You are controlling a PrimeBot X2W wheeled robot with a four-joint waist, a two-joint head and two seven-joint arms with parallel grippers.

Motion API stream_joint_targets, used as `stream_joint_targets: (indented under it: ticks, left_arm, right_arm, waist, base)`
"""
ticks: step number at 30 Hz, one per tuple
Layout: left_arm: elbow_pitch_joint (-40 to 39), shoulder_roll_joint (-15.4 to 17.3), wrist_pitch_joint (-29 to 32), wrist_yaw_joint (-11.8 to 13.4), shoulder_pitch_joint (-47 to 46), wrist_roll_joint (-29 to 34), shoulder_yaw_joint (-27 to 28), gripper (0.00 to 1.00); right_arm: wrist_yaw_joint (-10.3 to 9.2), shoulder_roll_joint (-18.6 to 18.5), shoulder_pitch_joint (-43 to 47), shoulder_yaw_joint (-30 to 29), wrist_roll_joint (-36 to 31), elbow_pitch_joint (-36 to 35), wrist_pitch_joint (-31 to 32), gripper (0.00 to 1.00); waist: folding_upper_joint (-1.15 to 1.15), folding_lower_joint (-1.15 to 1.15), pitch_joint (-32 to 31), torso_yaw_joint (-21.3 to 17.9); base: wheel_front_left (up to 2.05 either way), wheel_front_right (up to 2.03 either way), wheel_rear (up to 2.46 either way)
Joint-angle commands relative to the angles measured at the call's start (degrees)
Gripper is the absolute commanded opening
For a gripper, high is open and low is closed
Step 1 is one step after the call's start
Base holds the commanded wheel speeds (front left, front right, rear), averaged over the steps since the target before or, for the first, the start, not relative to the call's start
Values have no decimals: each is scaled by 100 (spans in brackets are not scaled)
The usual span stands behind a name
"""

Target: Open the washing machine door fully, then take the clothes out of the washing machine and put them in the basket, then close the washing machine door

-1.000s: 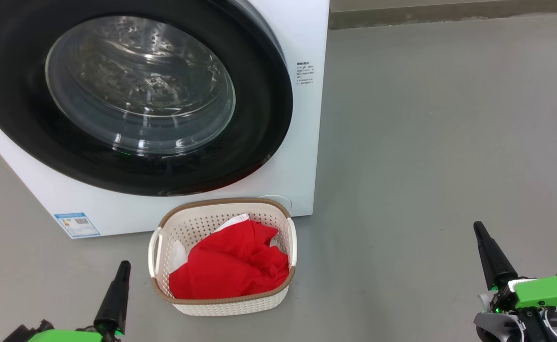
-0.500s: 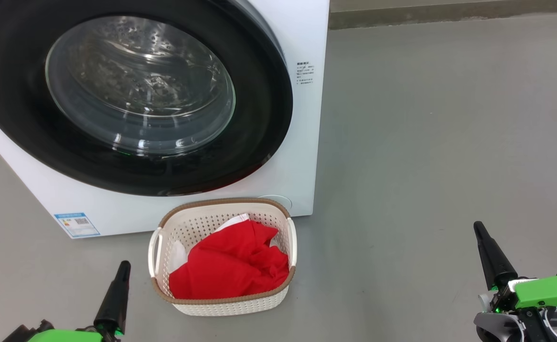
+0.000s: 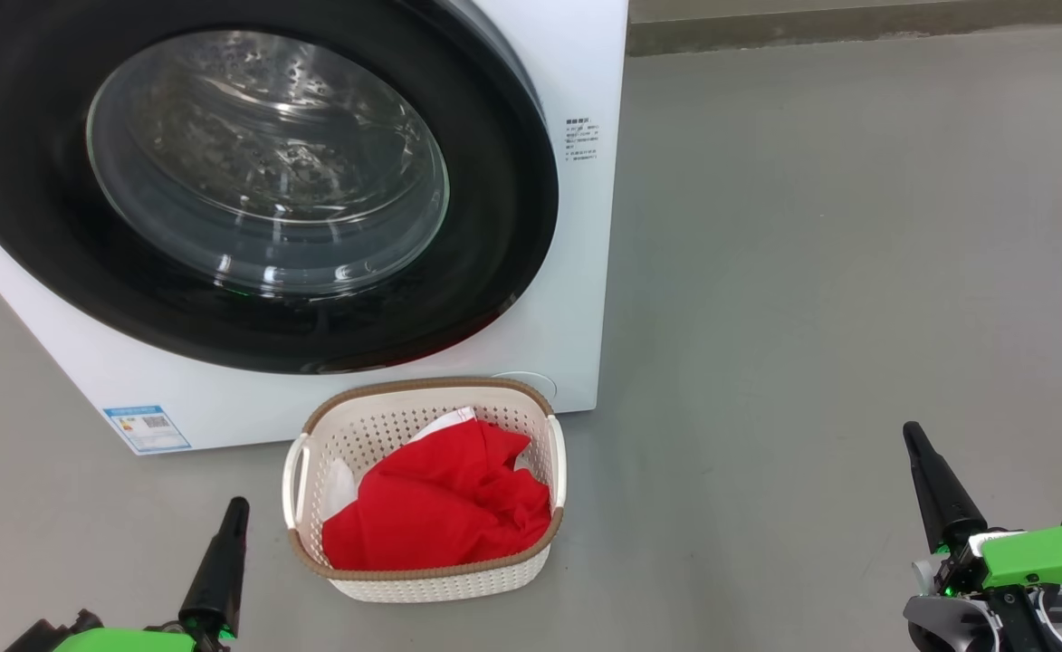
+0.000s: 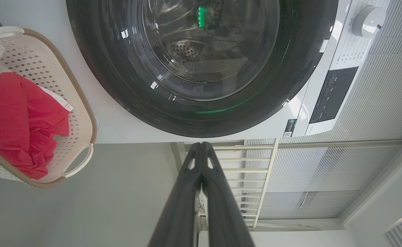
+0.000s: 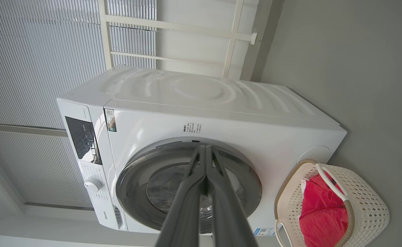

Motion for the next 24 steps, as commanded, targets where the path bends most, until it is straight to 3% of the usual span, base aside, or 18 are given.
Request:
stream_joint_targets:
  ticks: [1,24]
  left_arm:
    - [-123,105,19,-40,-222,-41,152,0]
    - [-124,105,19,-40,-222,-41,152,0]
  right_arm:
    - [2,-58,-238,95,-3,-175,34,0]
    - [2,-58,-238,96,-3,-175,34,0]
  waist:
    - [0,0,0,0]
    - [0,0,0,0]
  base:
    - [0,0,0]
    - [0,0,0]
